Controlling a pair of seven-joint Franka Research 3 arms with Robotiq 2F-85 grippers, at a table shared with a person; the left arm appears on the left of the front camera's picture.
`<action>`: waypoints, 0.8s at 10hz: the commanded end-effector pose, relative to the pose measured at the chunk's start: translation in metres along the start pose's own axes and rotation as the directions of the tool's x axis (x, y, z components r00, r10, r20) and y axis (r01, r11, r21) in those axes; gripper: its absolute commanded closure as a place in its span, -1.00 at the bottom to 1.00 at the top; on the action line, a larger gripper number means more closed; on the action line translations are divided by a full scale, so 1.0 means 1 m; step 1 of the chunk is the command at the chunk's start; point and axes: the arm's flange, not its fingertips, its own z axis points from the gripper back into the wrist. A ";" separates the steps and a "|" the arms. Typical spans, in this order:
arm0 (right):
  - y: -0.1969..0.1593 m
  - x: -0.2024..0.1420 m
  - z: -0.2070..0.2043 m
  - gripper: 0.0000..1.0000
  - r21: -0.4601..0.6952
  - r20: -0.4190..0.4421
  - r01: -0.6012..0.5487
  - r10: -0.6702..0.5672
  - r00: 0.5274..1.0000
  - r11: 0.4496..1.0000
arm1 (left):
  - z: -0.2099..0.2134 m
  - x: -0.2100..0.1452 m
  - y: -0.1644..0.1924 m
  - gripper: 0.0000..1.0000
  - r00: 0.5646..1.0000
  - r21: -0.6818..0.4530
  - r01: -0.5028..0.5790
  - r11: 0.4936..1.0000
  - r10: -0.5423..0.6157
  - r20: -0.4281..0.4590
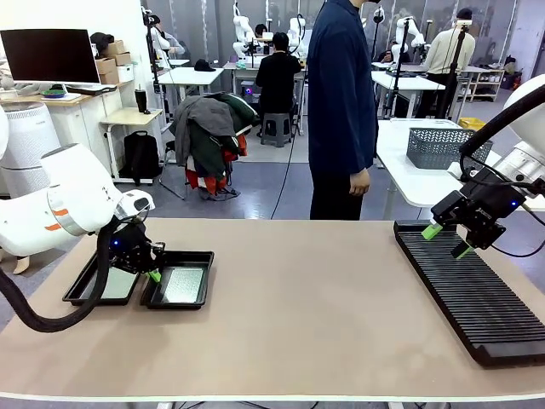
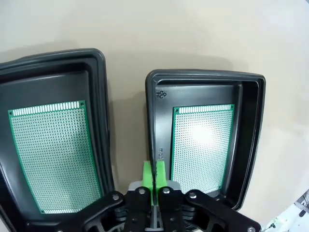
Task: Inspect and transfer BCBs to ESD trays.
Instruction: Pick up the ESD tray and place it on the left side of the table.
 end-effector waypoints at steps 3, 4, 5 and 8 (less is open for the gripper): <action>0.002 -0.002 0.000 -1.00 0.002 0.010 0.020 -0.020 1.000 1.000 | 0.005 0.004 -0.020 0.94 0.999 0.114 -0.023 0.993 0.019 0.033; 0.002 -0.002 0.000 -1.00 0.002 0.010 0.020 -0.020 1.000 1.000 | 0.006 0.005 -0.022 0.94 0.999 0.131 -0.038 0.991 0.033 0.036; 0.002 -0.002 0.000 -1.00 0.002 0.010 0.020 -0.020 1.000 1.000 | 0.007 0.006 -0.024 0.78 0.999 0.137 -0.043 0.990 0.039 0.030; 0.002 -0.002 0.000 -1.00 0.002 0.010 0.020 -0.020 1.000 1.000 | 0.009 0.008 -0.032 0.47 0.999 0.169 -0.047 0.984 0.042 0.032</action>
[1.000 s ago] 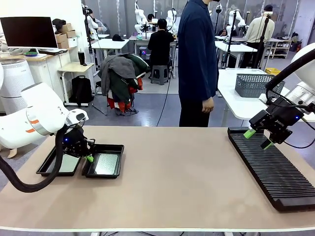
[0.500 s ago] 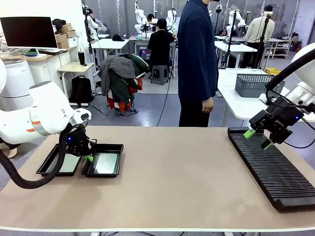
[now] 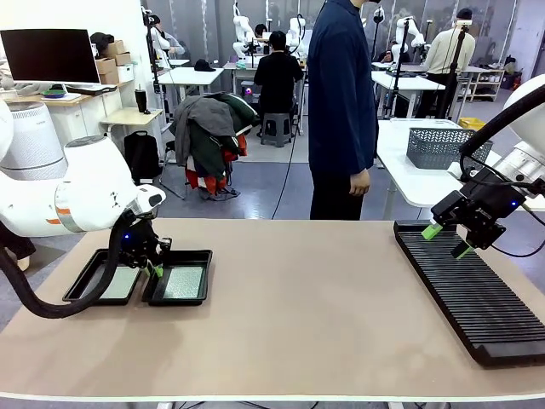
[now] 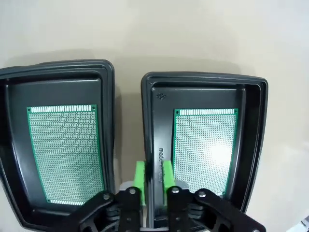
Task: Inspect and transfer BCBs to ESD trays.
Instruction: Pick up the ESD tray and place it on the left side of the table.
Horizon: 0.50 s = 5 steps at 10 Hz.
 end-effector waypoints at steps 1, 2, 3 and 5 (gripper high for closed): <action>0.002 -0.002 0.000 -1.00 0.002 0.010 0.020 -0.020 1.000 1.000 | 0.006 0.002 -0.009 0.24 1.000 0.034 -0.002 0.999 0.002 -0.001; 0.002 -0.002 0.000 -1.00 0.002 0.010 0.020 -0.020 1.000 1.000 | 0.011 0.000 -0.012 0.18 1.000 0.044 0.006 0.999 -0.006 0.006; 0.002 -0.002 0.000 -1.00 0.002 0.010 0.020 -0.020 1.000 1.000 | 0.017 -0.002 -0.015 -0.05 1.000 0.060 0.010 0.998 -0.010 0.012; 0.002 -0.002 0.000 -1.00 0.002 0.010 0.020 -0.020 1.000 1.000 | 0.034 -0.008 -0.023 -0.40 0.999 0.091 0.028 0.995 -0.030 0.021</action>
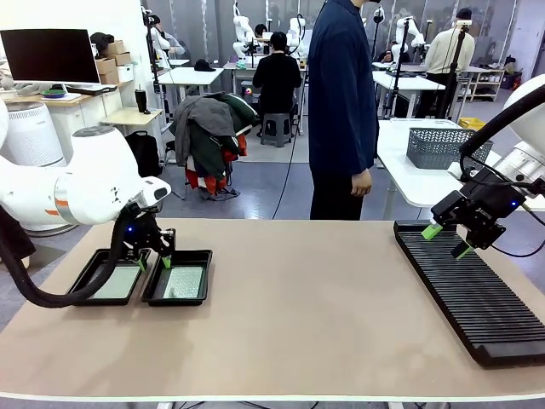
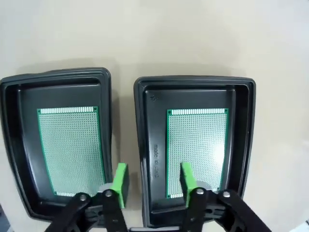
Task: Inspect and transfer BCBs to ESD trays.
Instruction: Pick up the ESD tray and place it on the left side of the table.
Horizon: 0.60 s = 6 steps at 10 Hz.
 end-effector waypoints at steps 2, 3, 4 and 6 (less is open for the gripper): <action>0.002 -0.002 0.000 -1.00 0.002 0.010 0.020 -0.020 1.000 1.000 | 0.034 -0.011 -0.009 -0.78 1.000 0.078 0.006 0.997 -0.006 -0.001; 0.002 -0.002 0.000 -1.00 0.002 0.010 0.020 -0.020 1.000 1.000 | 0.044 -0.013 -0.008 -0.89 1.000 0.085 0.014 0.996 -0.013 -0.008; 0.002 -0.002 0.000 -1.00 0.002 0.010 0.020 -0.020 1.000 1.000 | 0.052 -0.014 -0.008 -1.00 1.000 0.100 0.019 0.995 -0.017 -0.018; 0.002 -0.002 0.000 -1.00 0.002 0.010 0.020 -0.020 1.000 1.000 | 0.064 -0.014 -0.007 -1.00 0.999 0.116 0.036 0.993 -0.032 -0.033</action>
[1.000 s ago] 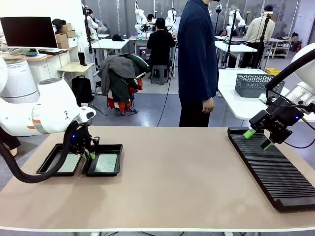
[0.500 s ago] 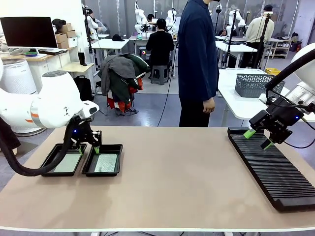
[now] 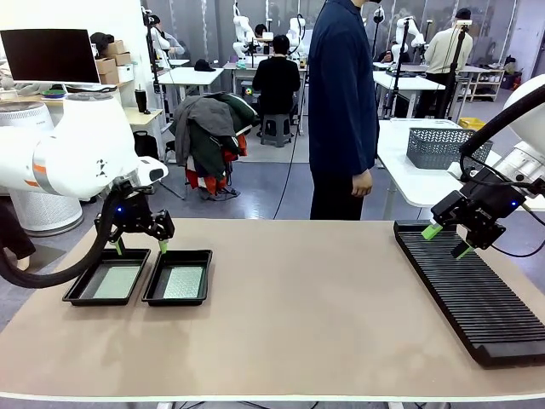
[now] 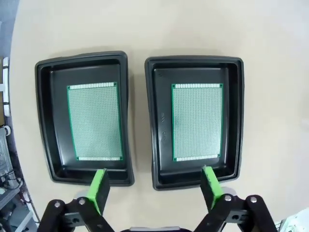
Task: Inspect and transfer BCBs to ESD trays.
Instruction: Pick up the ESD tray and place it on the left side of the table.
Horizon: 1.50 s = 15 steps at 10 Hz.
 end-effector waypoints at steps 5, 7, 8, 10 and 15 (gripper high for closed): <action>0.002 -0.002 0.000 -1.00 0.002 0.010 0.020 -0.020 1.000 1.000 | 0.006 0.000 0.000 -1.00 1.000 0.014 0.009 1.000 -0.009 -0.017; 0.002 -0.002 0.000 -1.00 0.002 0.010 0.020 -0.020 1.000 1.000 | 0.006 0.000 0.000 -1.00 1.000 0.014 0.009 1.000 -0.009 -0.017; 0.002 -0.002 0.000 -1.00 0.002 0.010 0.020 -0.020 1.000 1.000 | 0.006 0.000 0.000 -1.00 1.000 0.014 0.009 1.000 -0.009 -0.017; 0.002 -0.002 0.000 -1.00 0.002 0.010 0.020 -0.020 1.000 1.000 | 0.006 0.000 0.000 -1.00 1.000 0.014 0.009 1.000 -0.009 -0.017; 0.002 -0.002 0.000 -1.00 0.002 0.010 0.020 -0.020 1.000 1.000 | 0.006 0.000 0.000 -1.00 1.000 0.014 0.009 1.000 -0.009 -0.017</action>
